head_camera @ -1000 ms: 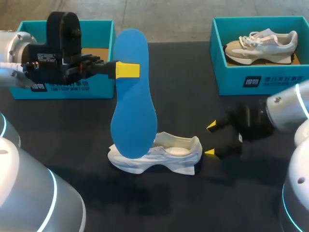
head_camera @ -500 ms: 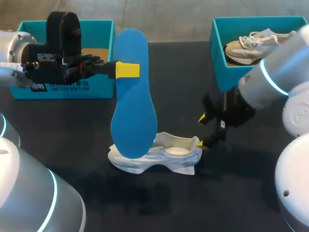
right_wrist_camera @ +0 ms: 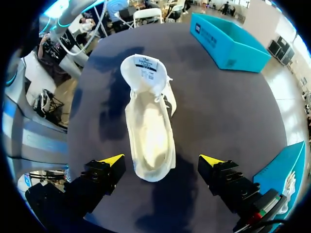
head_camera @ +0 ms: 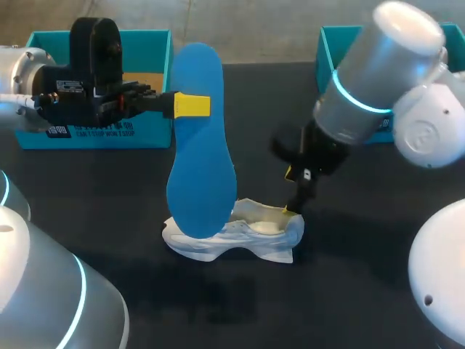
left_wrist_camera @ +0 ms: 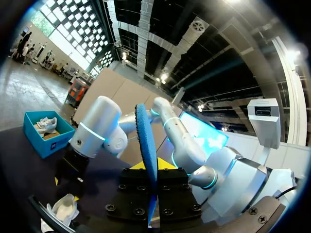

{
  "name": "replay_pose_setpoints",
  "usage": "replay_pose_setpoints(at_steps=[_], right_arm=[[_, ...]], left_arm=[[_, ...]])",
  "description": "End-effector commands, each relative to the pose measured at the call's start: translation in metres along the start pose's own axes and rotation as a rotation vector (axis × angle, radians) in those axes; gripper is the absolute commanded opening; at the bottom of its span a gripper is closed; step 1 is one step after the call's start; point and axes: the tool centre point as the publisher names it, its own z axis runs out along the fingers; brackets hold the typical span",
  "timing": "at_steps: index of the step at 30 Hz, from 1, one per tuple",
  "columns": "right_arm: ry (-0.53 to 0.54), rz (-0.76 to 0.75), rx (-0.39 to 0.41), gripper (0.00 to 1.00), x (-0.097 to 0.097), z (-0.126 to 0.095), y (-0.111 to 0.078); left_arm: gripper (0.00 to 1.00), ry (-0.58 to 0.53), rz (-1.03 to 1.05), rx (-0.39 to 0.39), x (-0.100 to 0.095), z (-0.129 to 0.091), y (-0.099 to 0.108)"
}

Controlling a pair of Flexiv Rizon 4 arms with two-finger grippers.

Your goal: Take the shoe out of the shoebox, open the shoe tongue, remove and reinsert the insole, then place the shoe into the shoebox

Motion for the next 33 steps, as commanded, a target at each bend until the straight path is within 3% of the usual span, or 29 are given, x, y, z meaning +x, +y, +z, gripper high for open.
replay_pose_setpoints(at_steps=[1, 18, 33], right_arm=[[0.000, -0.001, 0.258, 1.00, -0.005, 0.010, 0.010], [-0.021, 0.026, 0.296, 1.00, -0.007, 0.030, 0.009], [-0.016, 0.018, 0.281, 1.00, 0.000, 0.031, 0.011]], left_arm=[[0.00, 0.001, 0.001, 0.002, -0.001, 0.001, 0.001], [0.00, 0.001, 0.001, 0.002, -0.001, 0.001, 0.001], [0.00, 0.001, 0.001, 0.002, -0.001, 0.001, 0.001]])
